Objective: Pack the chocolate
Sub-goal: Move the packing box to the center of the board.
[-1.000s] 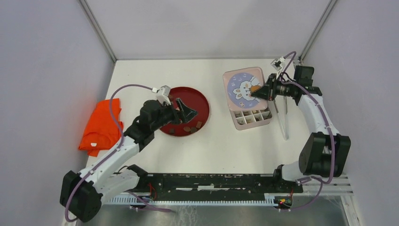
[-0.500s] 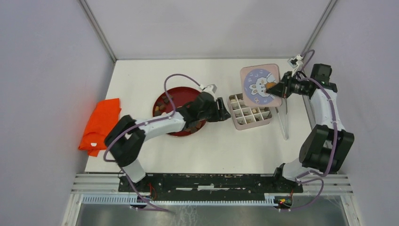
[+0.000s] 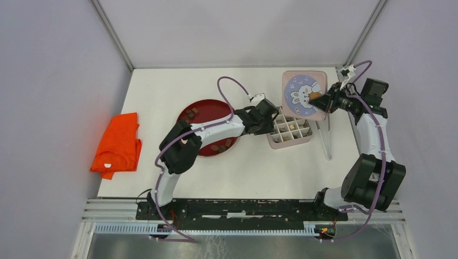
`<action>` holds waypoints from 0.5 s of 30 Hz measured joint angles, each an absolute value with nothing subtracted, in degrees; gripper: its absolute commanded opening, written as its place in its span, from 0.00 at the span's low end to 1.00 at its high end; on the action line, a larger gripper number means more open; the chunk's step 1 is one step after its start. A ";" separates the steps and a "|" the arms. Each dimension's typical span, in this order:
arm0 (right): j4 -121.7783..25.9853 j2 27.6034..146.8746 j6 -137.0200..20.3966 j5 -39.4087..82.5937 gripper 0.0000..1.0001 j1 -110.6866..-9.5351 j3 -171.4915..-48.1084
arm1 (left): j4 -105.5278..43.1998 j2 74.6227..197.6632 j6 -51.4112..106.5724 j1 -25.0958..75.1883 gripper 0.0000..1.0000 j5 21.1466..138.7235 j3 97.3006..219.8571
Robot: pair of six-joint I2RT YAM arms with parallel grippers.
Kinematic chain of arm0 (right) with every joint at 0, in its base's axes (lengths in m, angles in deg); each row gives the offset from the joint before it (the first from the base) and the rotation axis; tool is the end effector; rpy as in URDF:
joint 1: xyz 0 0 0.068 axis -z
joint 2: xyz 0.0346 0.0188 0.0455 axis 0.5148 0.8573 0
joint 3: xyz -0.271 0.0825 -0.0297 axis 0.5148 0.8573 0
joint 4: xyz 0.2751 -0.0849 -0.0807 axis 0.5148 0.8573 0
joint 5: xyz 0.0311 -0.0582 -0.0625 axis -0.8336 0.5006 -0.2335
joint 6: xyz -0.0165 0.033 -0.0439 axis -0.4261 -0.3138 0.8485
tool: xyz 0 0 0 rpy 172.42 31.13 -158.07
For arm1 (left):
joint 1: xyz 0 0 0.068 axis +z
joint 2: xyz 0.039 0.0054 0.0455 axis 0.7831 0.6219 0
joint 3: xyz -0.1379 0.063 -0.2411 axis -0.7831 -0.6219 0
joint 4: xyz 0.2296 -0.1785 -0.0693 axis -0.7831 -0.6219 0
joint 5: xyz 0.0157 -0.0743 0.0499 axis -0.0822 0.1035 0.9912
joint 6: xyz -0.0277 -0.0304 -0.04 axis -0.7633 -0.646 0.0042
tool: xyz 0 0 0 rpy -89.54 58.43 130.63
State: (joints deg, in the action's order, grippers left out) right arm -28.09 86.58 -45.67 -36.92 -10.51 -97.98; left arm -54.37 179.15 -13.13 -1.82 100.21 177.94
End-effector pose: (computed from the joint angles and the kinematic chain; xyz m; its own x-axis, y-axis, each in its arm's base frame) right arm 0.3279 -0.0827 0.3077 -0.5059 0.1451 -0.8503 -0.5972 0.6523 0.4667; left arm 0.3102 -0.4032 0.1968 -0.8263 -0.1855 -0.5317 0.0786 0.8970 -0.4350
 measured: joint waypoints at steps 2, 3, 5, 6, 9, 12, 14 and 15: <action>-28.33 86.58 -45.65 -37.33 0.00 -10.19 -97.63 | -56.34 181.16 -13.74 -1.84 0.43 100.82 180.30; -28.33 86.58 -45.67 -37.53 0.00 -10.08 -97.47 | -57.28 182.05 -13.94 -1.84 0.43 101.10 181.30; -28.31 86.58 -45.67 -37.88 0.00 -9.86 -97.17 | -58.41 183.52 -14.09 -1.91 0.40 101.39 182.72; -28.31 86.60 -45.67 -38.01 0.00 -9.82 -97.08 | -59.14 184.04 -14.12 -1.93 0.39 101.50 183.31; -28.33 86.60 -45.65 -38.18 0.00 -9.79 -97.08 | -61.08 184.92 -14.16 -1.95 0.27 101.65 184.54; -28.31 86.60 -45.63 -38.38 0.00 -9.71 -97.08 | -61.78 185.18 -14.14 -1.95 0.15 101.69 185.39; -28.26 86.60 -45.39 -38.88 0.00 -9.64 -97.08 | -62.37 185.18 -14.09 -1.97 0.12 101.85 185.65; -28.18 86.60 -45.17 -39.19 0.00 -9.64 -97.08 | -62.74 185.18 -14.09 -1.97 0.12 101.93 185.80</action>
State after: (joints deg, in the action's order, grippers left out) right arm -28.18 86.60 -45.17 -39.19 -9.64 -97.08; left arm -62.74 185.18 -14.09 -1.97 101.93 185.80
